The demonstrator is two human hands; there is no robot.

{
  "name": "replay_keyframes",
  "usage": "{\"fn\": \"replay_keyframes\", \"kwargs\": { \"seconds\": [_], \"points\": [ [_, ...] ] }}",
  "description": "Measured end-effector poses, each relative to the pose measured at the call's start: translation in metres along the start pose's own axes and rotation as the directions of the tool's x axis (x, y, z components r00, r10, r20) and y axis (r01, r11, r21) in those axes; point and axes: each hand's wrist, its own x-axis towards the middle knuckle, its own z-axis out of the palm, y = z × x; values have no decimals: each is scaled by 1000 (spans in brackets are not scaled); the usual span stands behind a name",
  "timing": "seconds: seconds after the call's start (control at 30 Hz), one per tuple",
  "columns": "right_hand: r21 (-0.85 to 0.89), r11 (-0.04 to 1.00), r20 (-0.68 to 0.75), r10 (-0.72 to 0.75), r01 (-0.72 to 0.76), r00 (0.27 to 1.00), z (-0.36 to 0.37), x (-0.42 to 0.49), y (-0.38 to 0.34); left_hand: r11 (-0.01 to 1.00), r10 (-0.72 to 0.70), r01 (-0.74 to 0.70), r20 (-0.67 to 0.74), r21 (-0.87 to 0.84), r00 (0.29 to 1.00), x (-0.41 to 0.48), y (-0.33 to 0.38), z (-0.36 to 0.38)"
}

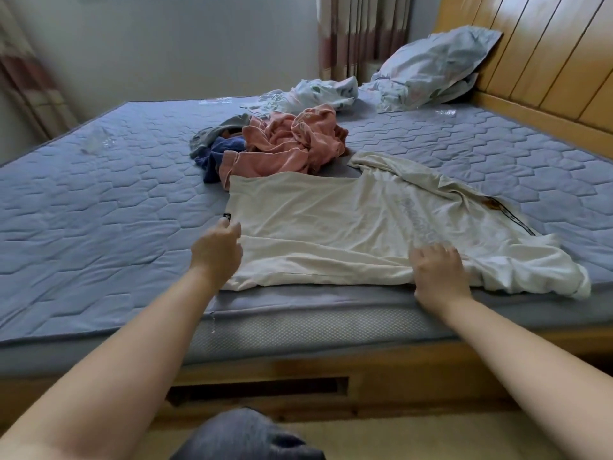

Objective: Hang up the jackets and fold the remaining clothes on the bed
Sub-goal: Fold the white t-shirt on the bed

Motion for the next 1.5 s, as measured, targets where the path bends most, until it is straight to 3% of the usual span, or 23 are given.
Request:
{"fn": "replay_keyframes", "kwargs": {
  "seconds": [0.07,0.1,0.23,0.47,0.6,0.77,0.87,1.03,1.2,1.33,1.4,1.5],
  "points": [
    [87,988,-128,-117,129,985,5,-1,-9,979,191,-186,68,-82,979,-12,5,11],
    [118,972,-165,-185,205,969,7,-2,-13,977,207,-197,140,-79,968,-16,7,15],
    [181,897,-216,-365,404,906,13,1,-31,995,4,26,290,-100,957,-21,2,28],
    [201,925,-160,-294,323,942,12,13,-69,994,20,23,378,-109,926,-24,-1,31],
    [175,953,-80,-237,247,968,10,16,-75,987,156,-158,457,-36,875,-24,-2,28],
    [342,902,-151,-223,263,963,5,13,-70,967,171,-230,394,107,903,-24,1,26],
    [419,857,-251,-207,299,946,-3,11,-68,953,297,-302,184,-1,937,-29,-7,19],
    [459,815,-297,-234,353,926,-6,8,-68,890,455,-455,-5,-13,890,-54,-29,3],
    [411,826,-224,-319,386,921,-6,4,-73,860,510,-507,-67,59,858,-70,-32,-22],
    [365,876,21,-345,314,938,-12,0,-82,927,371,-368,-21,76,928,-73,-23,-22],
    [448,869,79,-272,209,959,-13,0,-85,933,348,-344,-20,105,937,-77,-22,-20],
    [639,767,165,-201,50,966,-12,4,-83,887,424,-430,74,167,903,-92,-29,-14]
  ]
}}
